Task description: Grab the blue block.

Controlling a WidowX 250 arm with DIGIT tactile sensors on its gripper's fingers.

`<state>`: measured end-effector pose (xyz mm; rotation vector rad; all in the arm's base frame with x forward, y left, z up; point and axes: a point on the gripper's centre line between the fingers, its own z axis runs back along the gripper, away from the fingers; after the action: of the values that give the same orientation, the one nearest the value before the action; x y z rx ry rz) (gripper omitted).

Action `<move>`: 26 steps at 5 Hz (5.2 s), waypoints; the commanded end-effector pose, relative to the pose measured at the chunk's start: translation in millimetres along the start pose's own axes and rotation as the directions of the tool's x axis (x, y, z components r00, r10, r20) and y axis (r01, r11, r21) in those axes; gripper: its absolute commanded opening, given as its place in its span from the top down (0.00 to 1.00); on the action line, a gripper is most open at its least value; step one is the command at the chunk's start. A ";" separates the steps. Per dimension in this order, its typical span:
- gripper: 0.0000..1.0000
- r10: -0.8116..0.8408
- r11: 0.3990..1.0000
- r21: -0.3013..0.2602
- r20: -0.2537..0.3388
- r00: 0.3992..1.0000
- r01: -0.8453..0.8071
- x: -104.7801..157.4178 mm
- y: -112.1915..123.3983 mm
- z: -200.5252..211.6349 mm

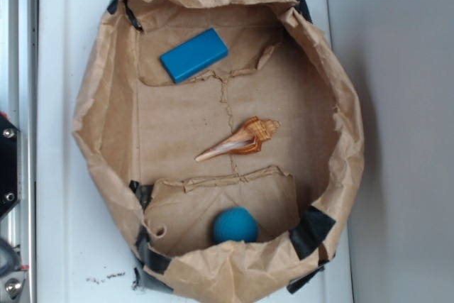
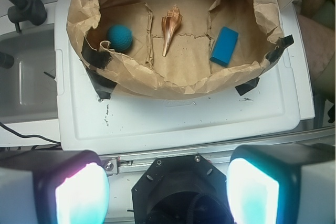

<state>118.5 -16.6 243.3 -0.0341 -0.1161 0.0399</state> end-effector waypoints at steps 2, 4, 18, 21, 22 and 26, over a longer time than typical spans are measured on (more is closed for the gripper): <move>0.00 -0.011 1.000 -0.024 0.080 0.997 0.013 45.1 0.9 1.5; 0.00 -0.004 0.994 -0.108 0.151 0.988 0.020 116.6 17.0 5.4; 0.00 0.459 0.888 0.016 -0.001 0.888 -0.459 122.6 97.2 -133.3; 0.00 0.624 0.776 0.072 0.059 0.779 -0.627 124.4 98.7 -159.3; 0.00 0.619 0.775 0.082 0.098 0.779 -0.626 123.5 98.9 -163.4; 0.00 0.473 0.881 -0.038 0.059 0.879 -0.471 120.3 132.2 -203.4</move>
<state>258.0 100.5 41.7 -0.1034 -0.1340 0.4960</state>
